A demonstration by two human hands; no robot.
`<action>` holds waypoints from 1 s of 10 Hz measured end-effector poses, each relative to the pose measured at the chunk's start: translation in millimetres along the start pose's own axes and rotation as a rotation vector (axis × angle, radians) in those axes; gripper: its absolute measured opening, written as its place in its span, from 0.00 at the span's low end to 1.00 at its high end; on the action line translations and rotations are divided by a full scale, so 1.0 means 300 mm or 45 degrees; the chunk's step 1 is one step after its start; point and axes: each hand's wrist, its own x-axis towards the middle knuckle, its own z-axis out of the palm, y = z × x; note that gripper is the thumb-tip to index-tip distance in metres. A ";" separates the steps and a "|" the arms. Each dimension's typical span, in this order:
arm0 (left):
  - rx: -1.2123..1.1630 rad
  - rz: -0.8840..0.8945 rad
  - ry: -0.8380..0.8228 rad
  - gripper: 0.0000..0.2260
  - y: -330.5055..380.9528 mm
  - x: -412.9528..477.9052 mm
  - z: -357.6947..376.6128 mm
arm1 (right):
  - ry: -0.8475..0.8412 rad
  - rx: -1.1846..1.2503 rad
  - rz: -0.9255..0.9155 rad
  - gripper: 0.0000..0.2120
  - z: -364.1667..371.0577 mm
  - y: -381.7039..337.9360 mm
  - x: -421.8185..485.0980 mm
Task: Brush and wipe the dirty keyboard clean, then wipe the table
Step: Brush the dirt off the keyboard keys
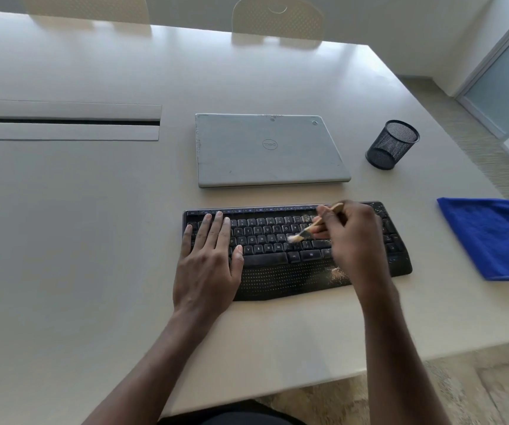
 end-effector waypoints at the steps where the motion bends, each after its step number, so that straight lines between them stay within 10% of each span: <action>1: 0.001 -0.007 -0.006 0.29 -0.001 0.000 0.000 | 0.158 -0.155 0.021 0.10 -0.043 0.024 0.013; 4: 0.011 0.001 -0.010 0.28 -0.001 0.000 -0.002 | -0.053 -0.022 -0.021 0.10 0.002 -0.020 -0.013; 6: 0.010 -0.003 -0.006 0.29 0.002 0.002 -0.002 | 0.288 -0.284 -0.027 0.10 -0.047 0.007 0.001; 10: -0.001 -0.004 -0.014 0.28 -0.001 0.001 -0.001 | 0.221 -0.215 -0.097 0.07 -0.024 0.021 0.041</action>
